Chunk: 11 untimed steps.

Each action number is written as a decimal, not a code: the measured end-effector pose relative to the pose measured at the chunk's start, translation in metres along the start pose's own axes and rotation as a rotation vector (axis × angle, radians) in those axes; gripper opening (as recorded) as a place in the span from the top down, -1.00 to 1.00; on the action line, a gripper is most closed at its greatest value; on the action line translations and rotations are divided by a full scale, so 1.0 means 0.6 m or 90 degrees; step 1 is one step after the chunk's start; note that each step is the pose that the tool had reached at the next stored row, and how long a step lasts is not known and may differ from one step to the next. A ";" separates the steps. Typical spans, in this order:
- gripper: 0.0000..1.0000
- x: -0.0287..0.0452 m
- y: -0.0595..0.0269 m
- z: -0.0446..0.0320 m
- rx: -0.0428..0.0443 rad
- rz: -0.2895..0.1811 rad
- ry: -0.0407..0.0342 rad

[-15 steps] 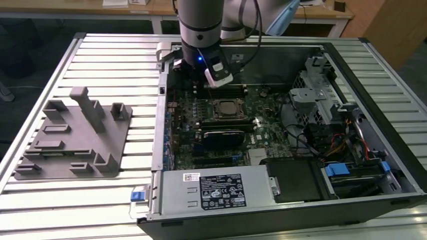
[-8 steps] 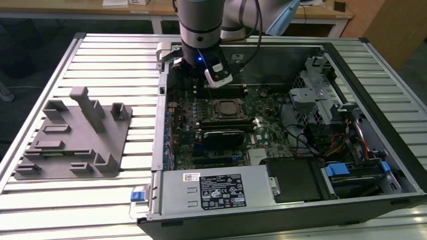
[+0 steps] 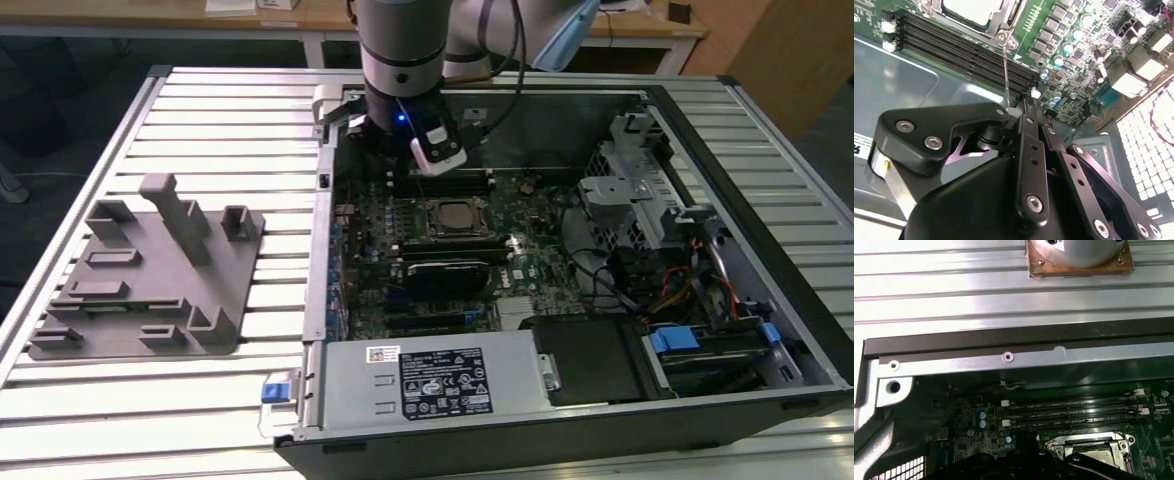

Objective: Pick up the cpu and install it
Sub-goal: 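Install the first cpu locking lever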

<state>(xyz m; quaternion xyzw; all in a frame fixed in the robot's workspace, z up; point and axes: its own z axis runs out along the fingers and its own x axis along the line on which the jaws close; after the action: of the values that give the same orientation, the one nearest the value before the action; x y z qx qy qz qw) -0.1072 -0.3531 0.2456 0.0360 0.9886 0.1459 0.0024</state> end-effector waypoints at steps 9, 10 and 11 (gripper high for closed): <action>0.79 -0.023 0.002 0.000 0.0037 0.000 -0.0002; 0.79 -0.027 0.002 0.000 0.0041 0.000 -0.0003; 0.79 -0.031 0.002 0.001 0.0046 0.000 -0.0003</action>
<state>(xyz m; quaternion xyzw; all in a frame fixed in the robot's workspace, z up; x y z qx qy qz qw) -0.0888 -0.3531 0.2456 0.0360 0.9892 0.1423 0.0025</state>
